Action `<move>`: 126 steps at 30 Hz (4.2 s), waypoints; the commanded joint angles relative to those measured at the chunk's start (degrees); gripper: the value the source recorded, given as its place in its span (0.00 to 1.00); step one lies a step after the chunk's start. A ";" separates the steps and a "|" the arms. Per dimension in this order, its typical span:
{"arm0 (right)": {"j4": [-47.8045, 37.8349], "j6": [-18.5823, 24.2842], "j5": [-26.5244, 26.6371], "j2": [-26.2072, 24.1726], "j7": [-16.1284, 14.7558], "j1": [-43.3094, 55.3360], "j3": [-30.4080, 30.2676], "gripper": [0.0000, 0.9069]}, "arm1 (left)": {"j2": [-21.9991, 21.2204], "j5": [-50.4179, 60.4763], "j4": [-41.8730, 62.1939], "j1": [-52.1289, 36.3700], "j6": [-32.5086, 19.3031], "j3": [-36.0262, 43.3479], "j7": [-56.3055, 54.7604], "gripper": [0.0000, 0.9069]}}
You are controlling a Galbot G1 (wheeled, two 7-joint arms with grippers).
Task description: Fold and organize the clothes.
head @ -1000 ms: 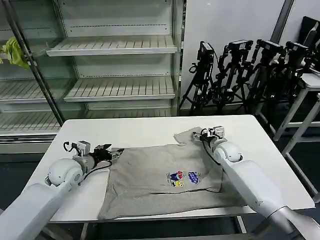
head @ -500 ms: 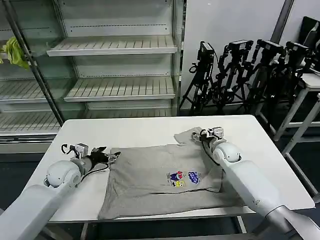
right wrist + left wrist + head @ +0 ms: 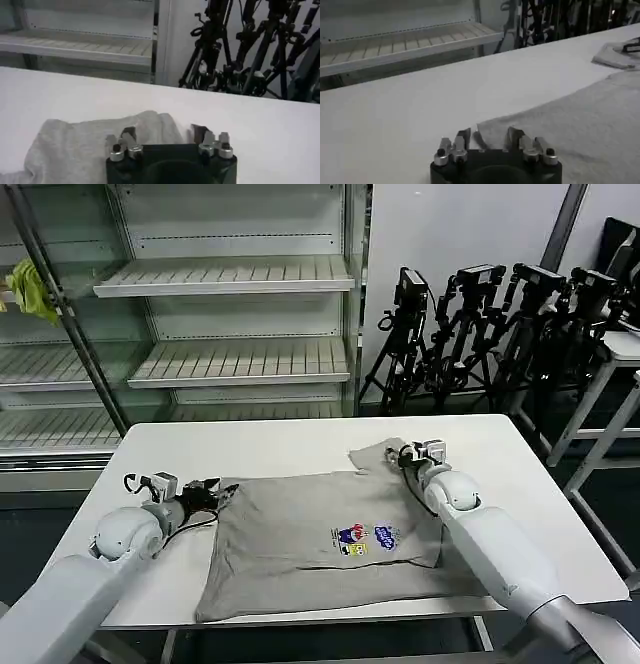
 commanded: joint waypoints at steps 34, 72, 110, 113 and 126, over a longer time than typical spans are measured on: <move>12.56 1.74 1.13 -3.44 2.38 -3.60 3.17 0.00 | 1.00 0.39 -6.77 5.10 -2.59 -5.76 0.64 0.09; 49.90 1.79 6.88 -24.08 3.03 -40.80 25.22 0.00 | 12.84 -3.54 -33.98 38.34 0.05 -27.32 -1.94 0.07; 48.63 1.00 -2.30 -26.39 1.39 -50.44 26.78 0.00 | 13.14 -1.05 -32.72 39.35 -0.48 -25.22 -1.19 0.04; 48.25 1.03 -2.27 -26.74 1.31 -50.57 27.23 0.00 | 13.31 -1.62 -32.56 38.10 -0.41 -25.47 -1.29 0.06; 47.37 1.45 -3.37 -26.36 0.77 -50.97 26.90 0.00 | 14.08 -3.85 -32.33 35.04 -0.20 -26.88 -1.63 0.04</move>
